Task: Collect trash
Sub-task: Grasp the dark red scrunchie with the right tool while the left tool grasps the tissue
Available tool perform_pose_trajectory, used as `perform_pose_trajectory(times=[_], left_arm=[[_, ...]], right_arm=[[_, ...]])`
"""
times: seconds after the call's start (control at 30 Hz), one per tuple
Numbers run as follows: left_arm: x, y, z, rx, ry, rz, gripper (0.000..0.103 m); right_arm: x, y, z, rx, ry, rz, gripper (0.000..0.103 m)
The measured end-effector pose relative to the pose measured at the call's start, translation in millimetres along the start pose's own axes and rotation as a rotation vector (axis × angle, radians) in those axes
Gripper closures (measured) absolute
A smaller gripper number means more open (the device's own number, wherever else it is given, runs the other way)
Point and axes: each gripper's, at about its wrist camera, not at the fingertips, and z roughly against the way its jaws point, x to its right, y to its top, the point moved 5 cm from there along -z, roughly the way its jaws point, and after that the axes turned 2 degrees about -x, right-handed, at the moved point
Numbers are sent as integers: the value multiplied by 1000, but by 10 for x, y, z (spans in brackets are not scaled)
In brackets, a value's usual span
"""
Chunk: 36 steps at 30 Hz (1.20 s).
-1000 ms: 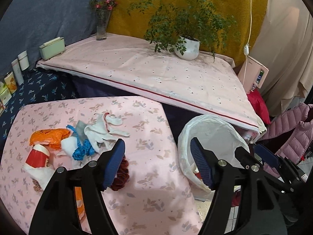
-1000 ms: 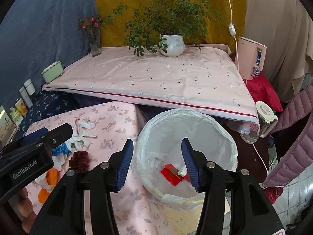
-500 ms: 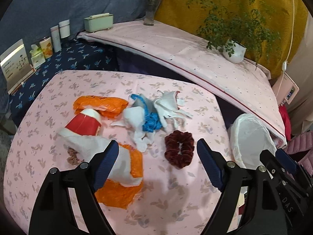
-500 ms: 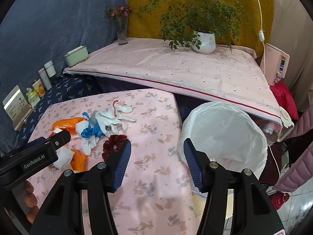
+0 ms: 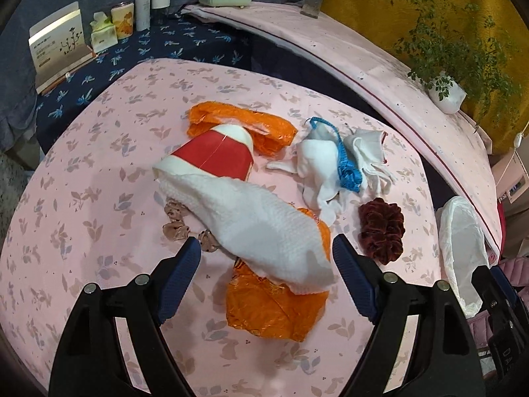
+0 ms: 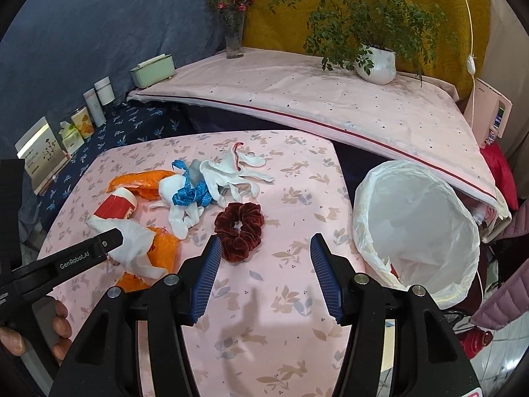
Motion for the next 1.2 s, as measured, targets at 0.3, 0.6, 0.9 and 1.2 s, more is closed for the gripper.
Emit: perform_pose_trajectory(times=[0.3, 0.6, 0.9, 1.2], left_arm=[[-114, -90, -309, -105, -74, 71, 35], [-1, -155, -410, -138, -136, 39, 92], [61, -67, -98, -79, -175, 0, 99], [240, 130, 339, 8, -227, -46, 99]], right_arm=[[-144, -91, -168, -39, 8, 20, 48], [-189, -153, -264, -62, 8, 29, 48], [-197, -148, -278, -68, 11, 28, 48], [-199, -61, -347, -64, 19, 17, 48]])
